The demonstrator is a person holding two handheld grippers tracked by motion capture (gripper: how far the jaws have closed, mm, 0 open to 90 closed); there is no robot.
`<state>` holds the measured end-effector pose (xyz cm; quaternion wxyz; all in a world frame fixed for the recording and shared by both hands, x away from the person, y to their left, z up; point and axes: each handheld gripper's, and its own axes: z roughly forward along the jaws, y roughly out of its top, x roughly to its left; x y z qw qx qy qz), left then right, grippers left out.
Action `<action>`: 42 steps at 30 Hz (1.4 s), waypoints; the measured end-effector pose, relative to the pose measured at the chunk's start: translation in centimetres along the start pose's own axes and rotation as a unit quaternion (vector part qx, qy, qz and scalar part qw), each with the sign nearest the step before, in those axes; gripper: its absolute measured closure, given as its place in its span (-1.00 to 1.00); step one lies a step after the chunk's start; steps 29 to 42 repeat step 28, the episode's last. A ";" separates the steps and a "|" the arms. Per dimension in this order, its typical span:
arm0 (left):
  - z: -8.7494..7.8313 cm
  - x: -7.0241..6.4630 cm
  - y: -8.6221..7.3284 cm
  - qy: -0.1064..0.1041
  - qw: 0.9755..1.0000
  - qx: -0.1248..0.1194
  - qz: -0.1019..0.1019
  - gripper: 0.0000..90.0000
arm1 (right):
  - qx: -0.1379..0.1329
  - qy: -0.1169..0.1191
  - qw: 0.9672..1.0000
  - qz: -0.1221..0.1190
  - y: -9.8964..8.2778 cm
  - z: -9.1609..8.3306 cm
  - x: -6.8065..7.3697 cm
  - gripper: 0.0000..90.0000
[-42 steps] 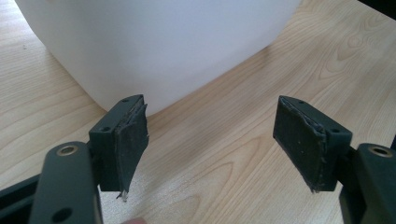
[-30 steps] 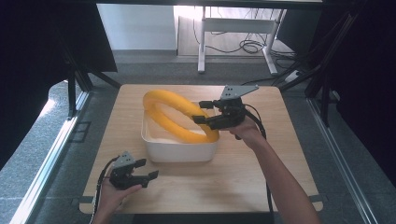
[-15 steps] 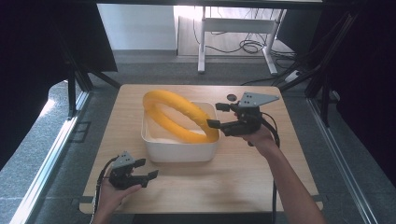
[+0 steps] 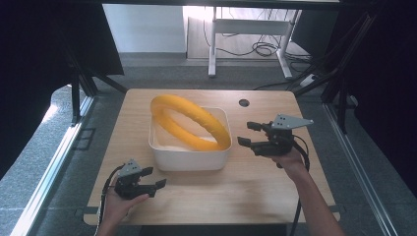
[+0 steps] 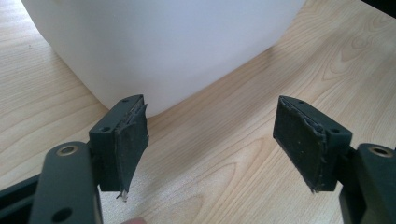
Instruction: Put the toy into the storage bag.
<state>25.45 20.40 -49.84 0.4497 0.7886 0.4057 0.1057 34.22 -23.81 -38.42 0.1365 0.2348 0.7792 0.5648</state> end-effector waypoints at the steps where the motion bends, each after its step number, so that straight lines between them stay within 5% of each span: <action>1: 0.0 0.0 0.0 0.000 1.000 0.000 0.000 -0.41 | 0.002 -0.005 1.000 0.002 -0.5 -0.2 0.0 -0.31; 7: 0.0 -0.1 0.1 0.000 1.000 -0.001 -0.001 -0.41 | 0.012 -0.032 0.999 0.022 -4.6 -1.2 -0.2 -0.31; 16: 0.0 -0.1 0.1 0.001 1.000 -0.001 0.000 -0.41 | 0.035 -0.052 0.997 0.046 -7.6 -1.4 -1.0 -0.30; 42: 0.2 -0.1 0.1 0.000 1.000 0.001 0.002 -0.41 | 0.043 -0.056 0.997 0.040 -8.1 -1.1 -0.6 -0.30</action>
